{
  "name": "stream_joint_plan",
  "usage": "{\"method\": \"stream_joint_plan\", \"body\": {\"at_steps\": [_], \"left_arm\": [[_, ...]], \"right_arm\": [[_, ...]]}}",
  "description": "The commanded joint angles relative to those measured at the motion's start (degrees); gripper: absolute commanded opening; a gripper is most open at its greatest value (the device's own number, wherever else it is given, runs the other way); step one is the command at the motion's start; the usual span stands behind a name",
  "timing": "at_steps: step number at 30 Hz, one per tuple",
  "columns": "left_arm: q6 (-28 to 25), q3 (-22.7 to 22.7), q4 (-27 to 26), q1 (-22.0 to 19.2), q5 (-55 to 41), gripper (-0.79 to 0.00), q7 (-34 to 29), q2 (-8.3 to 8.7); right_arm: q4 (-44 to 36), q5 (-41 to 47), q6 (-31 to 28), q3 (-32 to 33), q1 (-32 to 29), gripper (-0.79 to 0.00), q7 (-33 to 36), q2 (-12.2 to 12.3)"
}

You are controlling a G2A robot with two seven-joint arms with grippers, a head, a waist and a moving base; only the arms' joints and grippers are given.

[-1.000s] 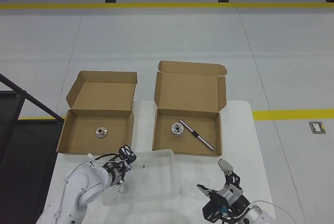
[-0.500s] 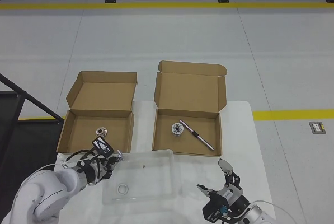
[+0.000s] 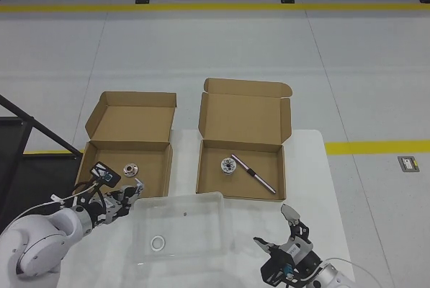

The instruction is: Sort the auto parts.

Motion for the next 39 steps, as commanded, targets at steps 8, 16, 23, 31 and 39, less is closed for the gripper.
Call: {"method": "stream_joint_plan", "body": {"at_steps": [8,16,23,31,39], "left_arm": [[5.8,3.0,4.7,-4.3,1.7,-0.785,1.8,-0.25],[12.4,15.1,23.2,-22.0,5.3,-0.785,1.4,-1.68],[16.9,26.0,39.1,-34.4,9.2,-0.785,3.3,-4.18],[15.4,33.0,53.8,-43.3,5.8,-0.785,3.1,-7.02],[13.7,35.6,60.5,-47.2,5.3,-0.289,3.9,-8.32]], "right_arm": [[0.0,0.0,0.0,0.0,0.0,0.000,0.0,0.0],[0.0,0.0,0.0,0.0,0.0,0.000,0.0,0.0],[0.0,0.0,0.0,0.0,0.0,0.000,0.0,0.0],[0.0,0.0,0.0,0.0,0.0,0.000,0.0,0.0],[0.0,0.0,0.0,0.0,0.0,0.000,0.0,0.0]]}}
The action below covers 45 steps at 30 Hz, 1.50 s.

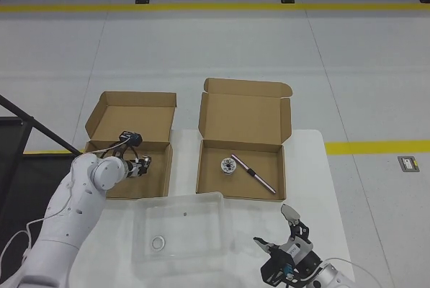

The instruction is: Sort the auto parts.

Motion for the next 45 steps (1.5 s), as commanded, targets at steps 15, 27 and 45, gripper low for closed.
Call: {"method": "stream_joint_plan", "body": {"at_steps": [15,27,45], "left_arm": [[-10.6,-10.1,-15.3,7.5,-5.2,-0.058,-1.9,3.95],[-25.2,-24.3,-56.8,36.4,-11.4,0.000,-15.8,9.76],[-30.1,-17.3,-65.3,45.0,0.8,0.000,-10.9,14.99]], "right_arm": [[0.0,0.0,0.0,0.0,0.0,0.000,0.0,0.0],[0.0,0.0,0.0,0.0,0.0,0.000,0.0,0.0],[0.0,0.0,0.0,0.0,0.0,0.000,0.0,0.0]]}}
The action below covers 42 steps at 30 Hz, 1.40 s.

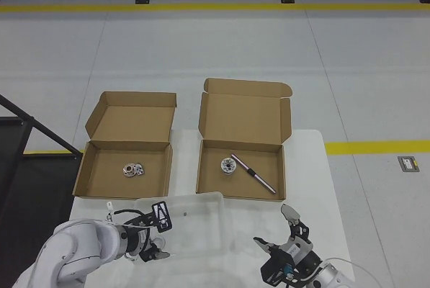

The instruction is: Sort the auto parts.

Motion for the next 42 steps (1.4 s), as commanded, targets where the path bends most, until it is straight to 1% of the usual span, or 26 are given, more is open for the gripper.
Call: {"method": "stream_joint_plan", "body": {"at_steps": [1,3,6,8,11,12,17,18,20,22,26,28,30,31,39,42], "left_arm": [[0.7,-0.1,0.2,0.0,0.5,0.000,0.2,-0.01],[4.7,0.9,-0.5,0.5,4.6,0.000,1.7,-0.20],[7.5,2.4,-2.1,1.0,8.7,0.000,2.7,-0.36],[9.4,3.4,-2.6,1.1,11.2,-0.126,2.5,-0.46],[10.7,5.5,-1.7,0.3,13.4,-0.172,1.0,-0.66],[10.8,6.2,-1.1,-0.2,14.2,-0.215,0.4,-0.73],[10.5,8.8,1.7,-2.9,14.7,-0.283,-0.9,-1.12],[10.3,9.1,2.2,-3.4,14.8,-0.311,-1.2,-1.17],[10.0,9.7,3.3,-4.4,15.2,-0.320,-1.7,-1.26],[8.5,10.6,4.6,-5.4,15.5,-0.323,-2.1,-1.33],[6.2,12.7,7.6,-7.5,17.6,-0.308,-3.4,-1.52],[3.9,13.8,9.3,-8.6,17.2,-0.342,-3.5,-1.64],[2.9,15.0,10.7,-9.5,17.7,-0.372,-2.9,-1.61],[2.6,15.6,11.3,-9.9,18.2,-0.394,-2.6,-1.54],[1.6,21.0,15.3,-13.2,19.7,-0.428,-1.6,-1.07],[2.2,22.3,16.2,-14.6,19.2,-0.440,-2.2,-1.00]], "right_arm": [[0.0,0.0,0.0,0.0,0.0,0.000,0.0,0.0],[0.0,0.0,0.0,0.0,0.0,0.000,0.0,0.0],[0.0,0.0,0.0,0.0,0.0,0.000,0.0,0.0],[0.0,0.0,0.0,0.0,0.0,0.000,0.0,0.0],[0.0,0.0,0.0,0.0,0.0,0.000,0.0,0.0],[0.0,0.0,0.0,0.0,0.0,0.000,0.0,0.0],[0.0,0.0,0.0,0.0,0.0,0.000,0.0,0.0],[0.0,0.0,0.0,0.0,0.0,0.000,0.0,0.0],[0.0,0.0,0.0,0.0,0.0,0.000,0.0,0.0],[0.0,0.0,0.0,0.0,0.0,0.000,0.0,0.0],[0.0,0.0,0.0,0.0,0.0,0.000,0.0,0.0],[0.0,0.0,0.0,0.0,0.0,0.000,0.0,0.0],[0.0,0.0,0.0,0.0,0.0,0.000,0.0,0.0],[0.0,0.0,0.0,0.0,0.0,0.000,0.0,0.0],[0.0,0.0,0.0,0.0,0.0,0.000,0.0,0.0],[0.0,0.0,0.0,0.0,0.0,0.000,0.0,0.0]]}}
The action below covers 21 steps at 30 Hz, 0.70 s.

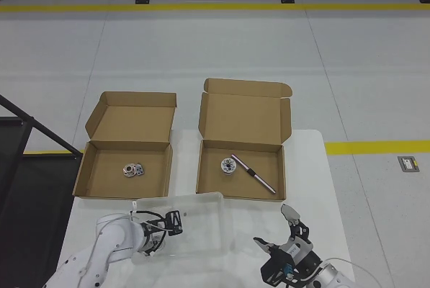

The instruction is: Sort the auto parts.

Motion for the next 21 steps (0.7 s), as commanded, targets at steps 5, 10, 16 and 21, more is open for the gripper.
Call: {"method": "stream_joint_plan", "body": {"at_steps": [5,10,16,21], "left_arm": [[1.0,2.4,1.5,-2.0,-0.8,-0.443,-0.9,-0.15],[1.6,3.9,2.8,-3.1,-1.1,-0.446,-1.6,-0.40],[2.8,5.3,3.8,-3.9,-0.4,-0.453,-1.7,-0.99],[3.0,6.3,5.0,-4.5,0.4,-0.477,-1.5,-1.40]], "right_arm": [[0.0,0.0,0.0,0.0,0.0,0.000,0.0,0.0],[0.0,0.0,0.0,0.0,0.0,0.000,0.0,0.0],[0.0,0.0,0.0,0.0,0.0,0.000,0.0,0.0],[0.0,0.0,0.0,0.0,0.0,0.000,0.0,0.0]]}}
